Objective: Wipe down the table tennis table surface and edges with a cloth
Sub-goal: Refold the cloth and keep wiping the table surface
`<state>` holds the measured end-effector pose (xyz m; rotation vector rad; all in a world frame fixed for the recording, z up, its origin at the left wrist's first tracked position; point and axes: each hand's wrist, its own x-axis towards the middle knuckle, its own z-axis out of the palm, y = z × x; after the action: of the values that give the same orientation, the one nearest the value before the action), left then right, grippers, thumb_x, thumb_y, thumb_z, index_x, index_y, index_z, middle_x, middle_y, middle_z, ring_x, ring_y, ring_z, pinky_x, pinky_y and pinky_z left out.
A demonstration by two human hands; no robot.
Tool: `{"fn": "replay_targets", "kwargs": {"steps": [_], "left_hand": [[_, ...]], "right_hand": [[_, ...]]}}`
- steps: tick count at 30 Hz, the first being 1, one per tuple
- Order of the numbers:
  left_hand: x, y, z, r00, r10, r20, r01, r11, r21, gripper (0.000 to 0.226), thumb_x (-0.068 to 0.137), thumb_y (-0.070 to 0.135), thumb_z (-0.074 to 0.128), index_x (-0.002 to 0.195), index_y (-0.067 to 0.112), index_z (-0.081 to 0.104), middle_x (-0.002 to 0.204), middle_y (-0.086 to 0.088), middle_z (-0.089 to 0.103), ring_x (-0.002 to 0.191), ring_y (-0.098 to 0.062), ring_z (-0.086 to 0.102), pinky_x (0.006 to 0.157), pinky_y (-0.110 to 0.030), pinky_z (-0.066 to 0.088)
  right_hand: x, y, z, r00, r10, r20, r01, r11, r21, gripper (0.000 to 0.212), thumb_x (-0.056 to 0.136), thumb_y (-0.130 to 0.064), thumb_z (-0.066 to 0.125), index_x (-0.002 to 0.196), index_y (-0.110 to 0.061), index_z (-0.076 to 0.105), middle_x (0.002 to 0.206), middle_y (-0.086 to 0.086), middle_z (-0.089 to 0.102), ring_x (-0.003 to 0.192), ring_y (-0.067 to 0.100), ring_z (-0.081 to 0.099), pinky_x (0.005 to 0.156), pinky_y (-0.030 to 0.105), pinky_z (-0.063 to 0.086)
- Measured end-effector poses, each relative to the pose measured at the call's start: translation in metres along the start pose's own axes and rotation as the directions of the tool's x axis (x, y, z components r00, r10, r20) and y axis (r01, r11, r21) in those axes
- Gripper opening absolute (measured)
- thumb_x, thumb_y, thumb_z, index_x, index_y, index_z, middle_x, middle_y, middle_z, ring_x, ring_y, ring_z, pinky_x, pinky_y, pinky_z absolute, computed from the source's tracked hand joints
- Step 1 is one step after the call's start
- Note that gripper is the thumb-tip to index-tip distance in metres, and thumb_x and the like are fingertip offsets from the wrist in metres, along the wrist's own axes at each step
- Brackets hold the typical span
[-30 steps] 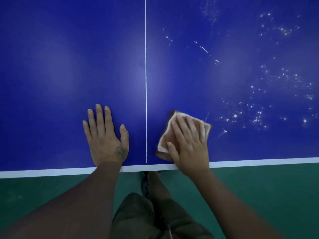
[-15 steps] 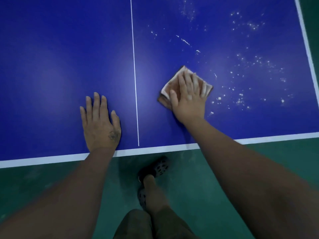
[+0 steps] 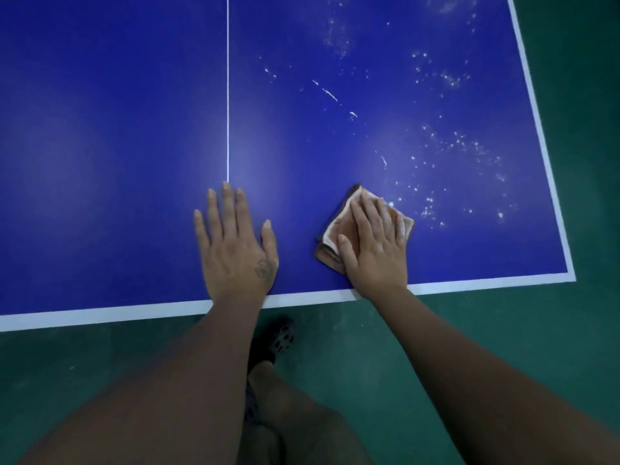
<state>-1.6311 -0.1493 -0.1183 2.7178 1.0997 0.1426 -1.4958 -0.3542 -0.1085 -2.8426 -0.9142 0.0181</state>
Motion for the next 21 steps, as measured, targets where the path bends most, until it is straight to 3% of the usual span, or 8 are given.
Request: {"fn": "replay_targets", "kwargs": {"steps": [21], "left_hand": [[0.002,-0.001,0.005,1.000,-0.026,-0.008,0.026,0.999,-0.026,0.073,0.113,0.051,0.034,0.174,0.013,0.023,0.184,-0.004,0.010,0.171,-0.024,0.003,0.137,-0.057,0.010]], "right_hand": [[0.156,0.033,0.001,0.999,-0.030,0.028,0.030,1.000,0.000,0.070,0.109,-0.053,0.035,0.169,-0.016,0.030,0.179,-0.002,0.018,0.167,0.022,0.006,0.133,0.060,0.002]]}}
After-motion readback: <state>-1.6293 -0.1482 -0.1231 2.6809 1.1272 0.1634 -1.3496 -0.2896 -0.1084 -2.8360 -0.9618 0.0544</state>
